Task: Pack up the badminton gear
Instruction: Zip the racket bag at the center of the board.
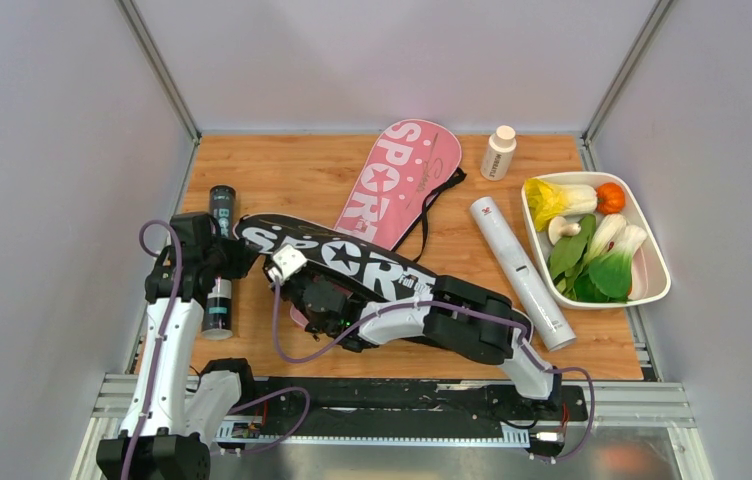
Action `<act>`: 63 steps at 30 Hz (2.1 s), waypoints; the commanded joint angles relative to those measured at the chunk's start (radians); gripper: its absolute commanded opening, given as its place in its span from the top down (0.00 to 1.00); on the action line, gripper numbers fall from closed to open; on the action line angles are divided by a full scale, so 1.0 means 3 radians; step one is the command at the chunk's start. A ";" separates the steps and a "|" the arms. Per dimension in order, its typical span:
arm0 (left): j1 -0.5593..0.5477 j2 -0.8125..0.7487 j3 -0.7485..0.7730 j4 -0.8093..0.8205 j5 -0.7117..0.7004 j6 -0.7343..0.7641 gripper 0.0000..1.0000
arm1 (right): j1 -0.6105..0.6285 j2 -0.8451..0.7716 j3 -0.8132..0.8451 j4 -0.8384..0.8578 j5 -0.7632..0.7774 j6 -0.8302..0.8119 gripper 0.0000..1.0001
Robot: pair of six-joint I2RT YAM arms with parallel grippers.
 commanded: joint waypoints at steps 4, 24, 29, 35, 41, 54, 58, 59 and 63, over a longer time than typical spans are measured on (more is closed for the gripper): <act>-0.0003 -0.0016 0.0161 -0.0478 0.0123 0.0033 1.00 | -0.0101 -0.0110 0.0084 0.0288 0.0394 0.0006 1.00; -0.0002 0.0135 0.0398 -0.0194 -0.0583 0.0257 1.00 | -0.0103 -0.1161 -0.1243 -0.0471 0.0357 0.0683 1.00; -0.0003 0.0265 0.0562 0.0118 -0.0768 0.0488 1.00 | -0.0173 -0.1593 -0.1630 -0.1181 0.0338 0.0981 1.00; -0.0003 0.0489 0.0931 0.0109 -0.1030 0.0582 1.00 | -0.0407 -0.2349 -0.2207 -0.2057 0.0427 0.1703 1.00; -0.0004 0.0766 0.1181 0.0055 -0.1210 0.0700 1.00 | -0.0901 -0.3126 -0.2624 -0.2993 0.0451 0.2546 1.00; 0.0225 0.1268 0.1767 -0.0088 -0.1464 0.0980 1.00 | -0.2754 -0.4185 -0.2971 -0.4009 -0.0046 0.2807 1.00; 0.0331 0.1362 0.1965 -0.0202 -0.1506 0.1047 1.00 | -0.2958 -0.4344 -0.3099 -0.4019 -0.0172 0.2784 1.00; 0.0369 0.1373 0.1988 -0.0219 -0.1518 0.1057 1.00 | -0.2994 -0.4382 -0.3115 -0.4013 -0.0191 0.2786 1.00; 0.0474 0.1355 0.2049 -0.0218 -0.1566 0.1123 1.00 | -0.3201 -0.4362 -0.3072 -0.4001 -0.0333 0.2672 1.00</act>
